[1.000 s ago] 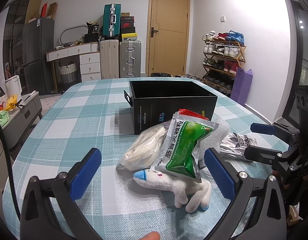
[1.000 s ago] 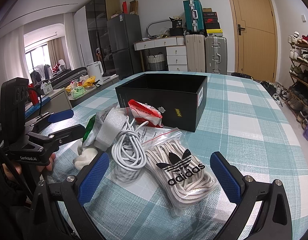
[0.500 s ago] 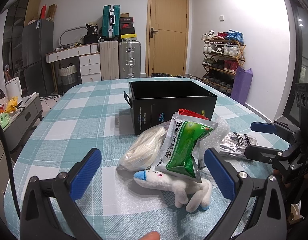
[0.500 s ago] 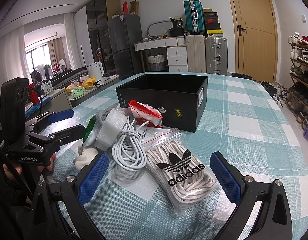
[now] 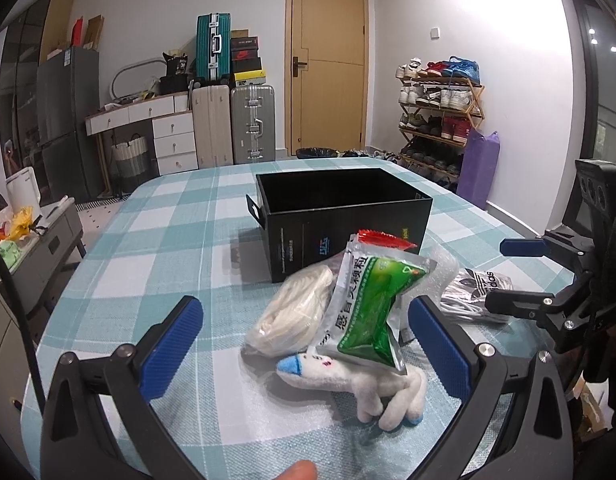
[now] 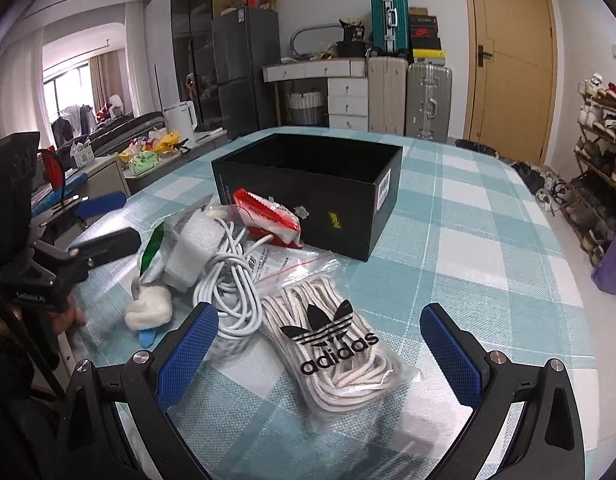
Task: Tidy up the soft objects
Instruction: 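Grasp the Adidas lace bag with the right gripper while the left grasps the green packet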
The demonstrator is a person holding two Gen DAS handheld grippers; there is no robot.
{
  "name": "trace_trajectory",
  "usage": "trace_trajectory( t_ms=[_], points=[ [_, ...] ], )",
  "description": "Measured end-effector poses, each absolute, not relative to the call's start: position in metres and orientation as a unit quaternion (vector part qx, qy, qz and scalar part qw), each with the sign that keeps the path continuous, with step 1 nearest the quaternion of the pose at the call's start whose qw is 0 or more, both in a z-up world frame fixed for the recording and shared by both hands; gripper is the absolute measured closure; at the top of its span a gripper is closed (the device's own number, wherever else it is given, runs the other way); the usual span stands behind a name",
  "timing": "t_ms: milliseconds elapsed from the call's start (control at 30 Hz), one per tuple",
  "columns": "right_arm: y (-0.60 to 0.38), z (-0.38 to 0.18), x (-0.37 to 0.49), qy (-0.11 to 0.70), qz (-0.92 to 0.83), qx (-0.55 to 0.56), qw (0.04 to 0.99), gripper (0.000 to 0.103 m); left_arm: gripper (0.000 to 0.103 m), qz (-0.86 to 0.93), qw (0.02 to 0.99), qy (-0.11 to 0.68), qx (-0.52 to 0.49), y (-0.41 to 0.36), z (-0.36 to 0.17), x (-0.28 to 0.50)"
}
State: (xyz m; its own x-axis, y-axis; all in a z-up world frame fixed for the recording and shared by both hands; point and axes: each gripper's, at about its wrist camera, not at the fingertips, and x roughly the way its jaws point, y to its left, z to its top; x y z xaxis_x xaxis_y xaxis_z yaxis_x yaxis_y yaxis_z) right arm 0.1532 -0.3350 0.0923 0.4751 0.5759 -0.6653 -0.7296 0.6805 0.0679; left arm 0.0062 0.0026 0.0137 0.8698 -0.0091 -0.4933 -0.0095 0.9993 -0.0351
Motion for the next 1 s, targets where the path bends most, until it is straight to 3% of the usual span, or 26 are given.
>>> trace_trajectory(
  t_ms=[767,1000],
  points=[
    [-0.333,0.077,0.177,0.397,0.412,-0.153,0.806,0.003,0.001,-0.095,0.958,0.270,-0.019,-0.010,0.019,0.020],
    [-0.335,0.074,0.180,0.403,0.415,-0.150,0.802,0.015,0.028,-0.124,0.952,0.278,-0.002,-0.021,0.016,0.020]
  ],
)
